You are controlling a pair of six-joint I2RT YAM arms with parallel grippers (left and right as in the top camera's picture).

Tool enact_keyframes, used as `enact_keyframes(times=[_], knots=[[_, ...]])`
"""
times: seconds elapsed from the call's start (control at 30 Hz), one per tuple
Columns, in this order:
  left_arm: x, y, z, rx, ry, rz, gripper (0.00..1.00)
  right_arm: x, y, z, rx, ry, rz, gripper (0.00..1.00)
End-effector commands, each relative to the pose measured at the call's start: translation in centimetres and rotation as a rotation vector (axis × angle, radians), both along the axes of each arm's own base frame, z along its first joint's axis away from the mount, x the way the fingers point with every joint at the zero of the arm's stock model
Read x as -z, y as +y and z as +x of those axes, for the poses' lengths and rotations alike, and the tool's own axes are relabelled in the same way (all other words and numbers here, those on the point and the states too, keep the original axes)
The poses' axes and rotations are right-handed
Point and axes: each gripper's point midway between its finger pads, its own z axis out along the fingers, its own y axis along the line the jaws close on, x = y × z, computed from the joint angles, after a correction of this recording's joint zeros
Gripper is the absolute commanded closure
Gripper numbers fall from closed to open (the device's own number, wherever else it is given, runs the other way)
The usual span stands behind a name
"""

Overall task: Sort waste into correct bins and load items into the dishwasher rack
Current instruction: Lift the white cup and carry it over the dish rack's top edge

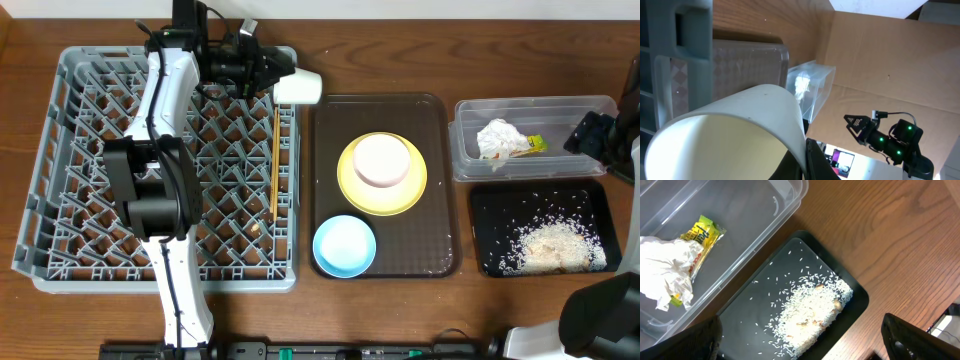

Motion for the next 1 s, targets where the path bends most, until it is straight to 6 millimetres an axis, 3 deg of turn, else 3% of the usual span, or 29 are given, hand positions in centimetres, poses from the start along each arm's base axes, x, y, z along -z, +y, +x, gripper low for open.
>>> enact_keyframes(times=[0.0, 0.33, 0.5, 0.7, 0.83, 0.97], knots=[[5.7, 2.2, 0.3, -0.059, 0.047, 0.216, 0.93, -0.8, -0.4, -0.3, 0.024, -0.022, -0.015, 0.01], [9.6, 5.3, 0.2, -0.126, 0.102, 0.475, 0.85, -0.8, -0.4, -0.3, 0.024, -0.022, -0.015, 0.01], [10.2, 6.0, 0.2, -0.13, 0.095, 0.531, 0.83, -0.8, -0.4, -0.3, 0.024, -0.022, -0.015, 0.01], [11.4, 7.8, -0.1, -0.152, 0.118, 0.65, 0.68, -0.8, -0.4, -0.3, 0.023, -0.022, -0.015, 0.01], [11.3, 7.8, 0.1, -0.156, 0.11, 0.649, 0.62, -0.8, -0.4, -0.3, 0.024, -0.022, -0.015, 0.01], [10.9, 7.8, 0.4, -0.163, 0.091, 0.648, 0.46, -0.8, -0.4, -0.3, 0.024, -0.022, -0.015, 0.01]])
